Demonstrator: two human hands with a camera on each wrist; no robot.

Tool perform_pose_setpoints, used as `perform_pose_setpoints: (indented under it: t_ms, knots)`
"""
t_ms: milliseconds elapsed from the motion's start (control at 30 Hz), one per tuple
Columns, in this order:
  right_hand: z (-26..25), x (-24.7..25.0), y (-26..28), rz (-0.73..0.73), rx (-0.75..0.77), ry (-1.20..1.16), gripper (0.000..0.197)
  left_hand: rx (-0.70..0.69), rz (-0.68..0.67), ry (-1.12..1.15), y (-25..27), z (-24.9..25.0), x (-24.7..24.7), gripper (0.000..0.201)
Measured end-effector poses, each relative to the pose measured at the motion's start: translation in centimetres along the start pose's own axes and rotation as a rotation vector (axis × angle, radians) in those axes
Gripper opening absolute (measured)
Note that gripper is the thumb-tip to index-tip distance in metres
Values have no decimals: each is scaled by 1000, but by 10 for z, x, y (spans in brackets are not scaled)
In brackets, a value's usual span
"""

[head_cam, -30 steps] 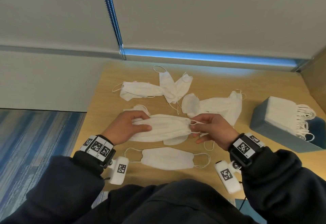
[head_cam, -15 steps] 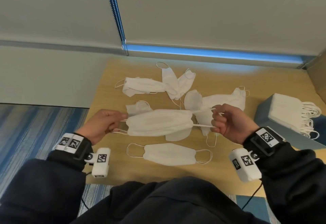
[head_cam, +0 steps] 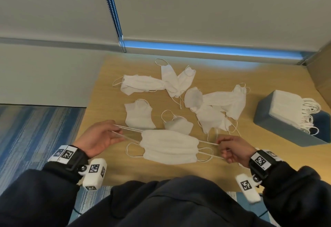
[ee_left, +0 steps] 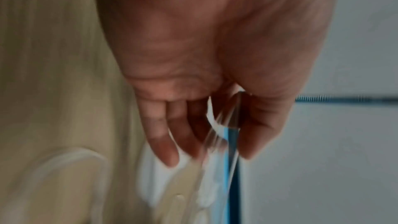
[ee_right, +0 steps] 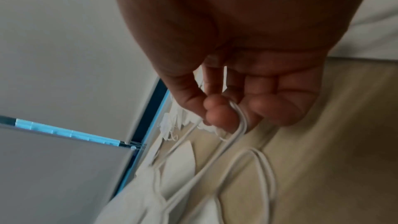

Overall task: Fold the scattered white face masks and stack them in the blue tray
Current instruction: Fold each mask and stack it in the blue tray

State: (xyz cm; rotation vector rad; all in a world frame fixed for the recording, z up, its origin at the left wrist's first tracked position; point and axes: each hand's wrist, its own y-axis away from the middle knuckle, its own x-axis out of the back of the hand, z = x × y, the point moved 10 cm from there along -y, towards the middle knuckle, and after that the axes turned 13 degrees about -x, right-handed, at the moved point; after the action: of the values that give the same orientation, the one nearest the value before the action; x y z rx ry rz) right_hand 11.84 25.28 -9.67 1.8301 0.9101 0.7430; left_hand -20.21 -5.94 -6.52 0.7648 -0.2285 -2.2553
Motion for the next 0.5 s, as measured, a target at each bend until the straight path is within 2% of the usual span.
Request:
perform_pose_setpoints:
  t_ms: [67, 133, 200, 233, 300, 333, 400, 500]
  knots:
    - [9, -5, -3, 10, -5, 5, 20, 34, 100, 134, 3, -13, 8, 25]
    - [13, -8, -5, 26, -2, 6, 19, 70, 93, 294, 4, -22, 7, 32]
    - [14, -8, -6, 56, 11, -4, 18, 91, 70, 305, 5, -27, 4, 39]
    - [14, -7, -6, 77, 20, -8, 17, 109, 88, 207, 6, -30, 7, 36]
    - [11, -6, -4, 105, 41, -2, 16, 129, 124, -106, 9, -36, 15, 12]
    - [10, -6, -4, 113, 50, 11, 15, 142, 120, -230, 10, -38, 16, 7]
    - [7, -6, -1, 127, 73, 60, 14, 181, 100, -351, 13, -46, 19, 24]
    - [3, -7, 3, 127, 97, 132, 16, 177, 50, -427, 16, -45, 11, 28]
